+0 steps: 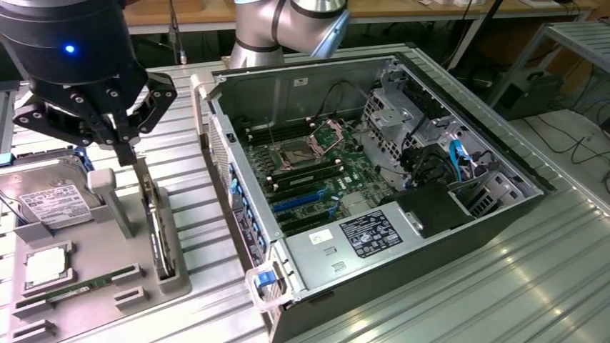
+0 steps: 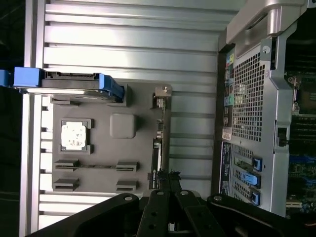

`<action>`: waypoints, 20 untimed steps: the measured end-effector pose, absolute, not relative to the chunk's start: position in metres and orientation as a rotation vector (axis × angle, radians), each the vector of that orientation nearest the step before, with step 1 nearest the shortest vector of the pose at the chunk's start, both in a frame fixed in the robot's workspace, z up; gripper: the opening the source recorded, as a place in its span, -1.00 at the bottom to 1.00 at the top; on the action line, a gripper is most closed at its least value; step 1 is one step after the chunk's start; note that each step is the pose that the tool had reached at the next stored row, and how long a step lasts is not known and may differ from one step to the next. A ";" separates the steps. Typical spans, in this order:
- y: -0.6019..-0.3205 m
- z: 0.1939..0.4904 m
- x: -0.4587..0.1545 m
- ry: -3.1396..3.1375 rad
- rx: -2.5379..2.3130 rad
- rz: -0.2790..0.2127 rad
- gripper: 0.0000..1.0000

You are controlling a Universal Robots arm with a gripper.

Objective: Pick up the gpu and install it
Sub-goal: 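Reach for the gpu, then pick up the gpu and move the gpu toward the slot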

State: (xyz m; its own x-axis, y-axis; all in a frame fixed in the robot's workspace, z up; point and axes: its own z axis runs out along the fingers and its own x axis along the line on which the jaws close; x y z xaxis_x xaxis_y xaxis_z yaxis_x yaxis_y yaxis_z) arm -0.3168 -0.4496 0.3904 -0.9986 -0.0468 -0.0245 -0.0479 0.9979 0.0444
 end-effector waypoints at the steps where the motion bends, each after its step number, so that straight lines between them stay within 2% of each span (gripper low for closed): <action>1: -0.450 0.390 -0.319 3.117 -0.075 0.070 -0.79; 17: -0.452 0.390 -0.326 3.116 -0.078 0.070 -0.77; 20: -0.452 0.390 -0.326 3.116 -0.078 0.070 -0.40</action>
State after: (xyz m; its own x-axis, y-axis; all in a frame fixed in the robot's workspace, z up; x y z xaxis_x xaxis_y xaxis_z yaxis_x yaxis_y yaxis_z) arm -0.3256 -0.4516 0.3903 -0.9985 -0.0492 -0.0245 -0.0502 0.9978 0.0444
